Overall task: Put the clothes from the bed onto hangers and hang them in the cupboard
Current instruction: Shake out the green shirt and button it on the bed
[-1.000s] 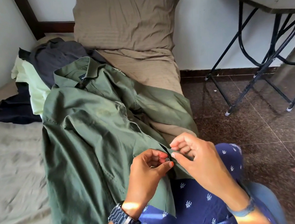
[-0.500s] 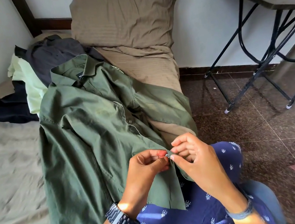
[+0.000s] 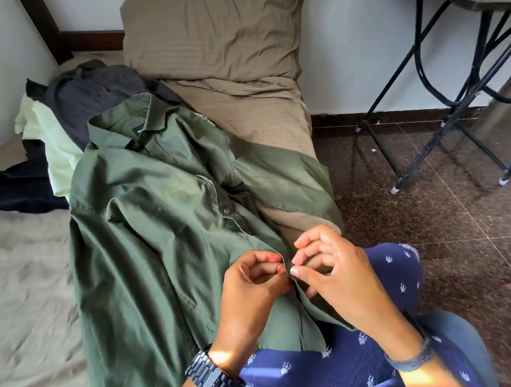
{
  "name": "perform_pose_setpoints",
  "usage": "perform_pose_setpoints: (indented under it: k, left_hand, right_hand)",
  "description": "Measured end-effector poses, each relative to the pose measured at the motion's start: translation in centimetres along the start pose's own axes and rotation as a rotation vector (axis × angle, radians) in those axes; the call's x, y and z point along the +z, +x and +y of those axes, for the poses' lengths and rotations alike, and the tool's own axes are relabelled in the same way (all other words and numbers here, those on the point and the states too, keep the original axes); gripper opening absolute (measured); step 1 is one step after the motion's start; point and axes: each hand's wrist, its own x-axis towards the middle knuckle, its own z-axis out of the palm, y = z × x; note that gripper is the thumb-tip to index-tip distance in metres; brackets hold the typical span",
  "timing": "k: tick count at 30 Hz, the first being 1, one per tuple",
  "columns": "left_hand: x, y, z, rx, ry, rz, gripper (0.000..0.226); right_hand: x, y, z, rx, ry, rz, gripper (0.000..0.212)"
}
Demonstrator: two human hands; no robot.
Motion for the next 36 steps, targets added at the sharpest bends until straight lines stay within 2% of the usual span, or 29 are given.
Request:
perform_pose_setpoints:
  k: [3,7,12,14,16,19,23,25,27,32,34,36]
  left_hand:
    - [0.1,-0.2,0.1,-0.017,-0.064,-0.023,0.017]
    - [0.4,-0.4,0.2,-0.064,-0.189,-0.019,0.009]
    - [0.3,0.0,0.2,-0.118,-0.3,-0.014,0.01]
    - [0.2,0.2,0.3,-0.144,-0.368,-0.033,0.013]
    - [0.0,0.3,0.4,-0.161,-0.435,-0.034,0.017]
    - [-0.1,0.3,0.5,-0.107,-0.438,-0.03,0.016]
    - [-0.2,0.6,0.3,0.065,-0.265,0.018,0.022]
    - [-0.5,0.9,0.2,0.131,-0.15,0.026,0.022]
    - [-0.8,1.0,0.3,0.153,-0.089,0.007,0.019]
    - [-0.9,1.3,0.7,0.133,-0.105,-0.018,0.019]
    - [-1.0,1.4,0.8,0.117,-0.123,-0.014,0.021]
    - [-1.1,1.5,0.9,0.099,-0.118,-0.024,0.022]
  right_hand:
    - [0.0,0.1,0.2,-0.06,-0.128,0.013,0.04]
    - [0.1,-0.1,0.2,-0.121,-0.181,0.041,0.042]
    - [1.2,-0.5,0.2,-0.342,-0.401,0.159,0.032]
    - [1.5,-0.6,0.3,-0.383,-0.403,0.211,0.029]
    - [1.7,-0.5,0.3,-0.334,-0.299,0.24,0.028]
    - [1.8,-0.2,0.1,-0.163,-0.019,0.239,0.026]
    - [2.1,0.5,0.3,0.073,0.4,0.171,0.014]
    - [2.0,0.8,0.5,0.132,0.518,0.116,0.011]
    - [1.9,0.9,0.7,0.065,0.388,0.109,0.016]
    - [1.7,1.0,1.0,-0.405,-0.349,0.183,0.015]
    - [1.4,1.4,1.1,-0.43,-0.421,0.148,0.016]
    - [1.1,1.6,0.9,-0.388,-0.385,0.115,0.01]
